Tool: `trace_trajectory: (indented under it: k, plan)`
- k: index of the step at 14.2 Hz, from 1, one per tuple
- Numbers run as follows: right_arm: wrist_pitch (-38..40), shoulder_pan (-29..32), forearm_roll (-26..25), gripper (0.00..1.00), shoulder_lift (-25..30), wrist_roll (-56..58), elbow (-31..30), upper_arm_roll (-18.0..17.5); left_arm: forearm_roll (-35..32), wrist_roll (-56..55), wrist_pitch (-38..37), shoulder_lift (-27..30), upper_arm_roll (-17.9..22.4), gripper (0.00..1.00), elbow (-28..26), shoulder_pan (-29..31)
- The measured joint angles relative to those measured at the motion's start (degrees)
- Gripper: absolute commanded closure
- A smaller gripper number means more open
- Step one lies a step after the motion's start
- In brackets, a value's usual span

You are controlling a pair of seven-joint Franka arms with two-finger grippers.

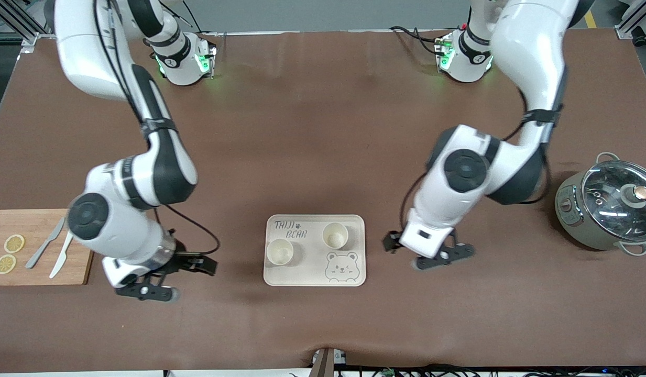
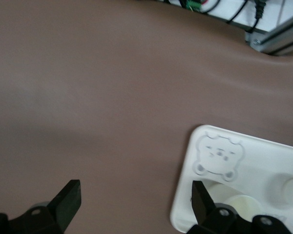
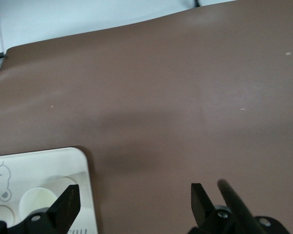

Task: Place white IKEA cup upright on tray with both arms

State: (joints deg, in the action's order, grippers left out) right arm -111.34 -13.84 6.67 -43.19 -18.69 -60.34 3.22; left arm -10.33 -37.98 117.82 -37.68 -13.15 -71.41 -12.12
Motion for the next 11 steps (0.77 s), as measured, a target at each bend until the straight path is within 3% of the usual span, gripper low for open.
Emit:
trace_trajectory:
  k: [5,8,11]
  plan:
    - [3.53,5.37,-1.03,0.00,5.32,2.80,-3.31,0.25,0.34,21.07,0.28,-1.42,0.03,0.00,-2.44,11.18]
    - [3.20,7.99,-2.21,0.00,11.63,6.04,-10.72,0.45,0.34,29.55,1.25,-3.54,0.04,0.00,-4.04,14.29]
    - [2.57,10.29,-2.27,0.00,19.21,8.99,-19.17,0.52,0.35,30.36,1.23,-2.33,-0.12,0.00,-4.22,15.27]
